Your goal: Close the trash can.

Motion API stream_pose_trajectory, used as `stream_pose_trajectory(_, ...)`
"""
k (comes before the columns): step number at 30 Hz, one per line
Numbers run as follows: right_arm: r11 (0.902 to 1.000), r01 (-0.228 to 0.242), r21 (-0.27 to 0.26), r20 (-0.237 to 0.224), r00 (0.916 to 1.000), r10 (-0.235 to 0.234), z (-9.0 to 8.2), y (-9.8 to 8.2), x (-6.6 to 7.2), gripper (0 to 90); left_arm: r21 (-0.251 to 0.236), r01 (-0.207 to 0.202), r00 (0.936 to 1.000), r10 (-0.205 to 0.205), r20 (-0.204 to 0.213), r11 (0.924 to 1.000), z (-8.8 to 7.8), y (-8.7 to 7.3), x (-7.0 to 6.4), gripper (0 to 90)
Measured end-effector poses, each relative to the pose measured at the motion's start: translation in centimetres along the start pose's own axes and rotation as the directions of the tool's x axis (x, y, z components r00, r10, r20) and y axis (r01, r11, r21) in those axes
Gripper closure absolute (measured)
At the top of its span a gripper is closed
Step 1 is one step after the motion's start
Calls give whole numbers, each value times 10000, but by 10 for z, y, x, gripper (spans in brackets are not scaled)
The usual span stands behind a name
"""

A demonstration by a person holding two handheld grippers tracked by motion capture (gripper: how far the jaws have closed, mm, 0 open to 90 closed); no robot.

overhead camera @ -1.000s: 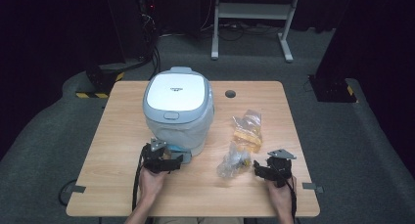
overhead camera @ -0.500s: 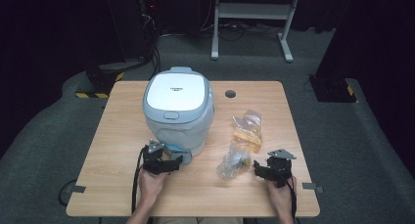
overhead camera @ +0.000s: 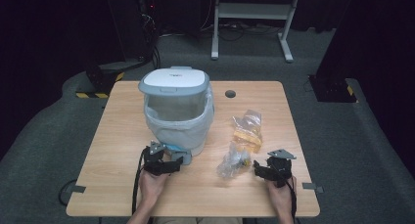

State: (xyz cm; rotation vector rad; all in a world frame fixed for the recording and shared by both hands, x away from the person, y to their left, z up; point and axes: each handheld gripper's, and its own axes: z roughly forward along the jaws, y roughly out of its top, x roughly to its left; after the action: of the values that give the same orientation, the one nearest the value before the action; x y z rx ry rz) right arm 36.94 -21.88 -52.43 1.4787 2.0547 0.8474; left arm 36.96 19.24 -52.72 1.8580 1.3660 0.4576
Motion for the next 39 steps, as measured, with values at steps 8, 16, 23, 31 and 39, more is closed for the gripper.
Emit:
stream_pose_trajectory(8,10000,-17,9,-16,10000,17,0,0,0,174,256,-253,9993,260,-264,9994,1,0,-3,45)
stream_pose_trajectory(16,10000,-11,20,-58,10000,12,0,0,0,168,166,-135,9995,139,-295,9998,1,0,-4,49)
stream_pose_trajectory(23,9999,116,8,-335,9994,-115,-7,-5,0,230,160,-131,9993,136,-337,9998,1,-1,-5,49)
stream_pose_trajectory(31,9994,124,-312,-679,9976,-145,-21,-16,4,232,156,-123,9993,129,-348,9998,1,-1,-5,49)
stream_pose_trajectory(39,9971,134,-749,-1104,9937,-216,-37,-22,12,222,195,-55,9995,61,-296,9998,1,-1,-5,50)
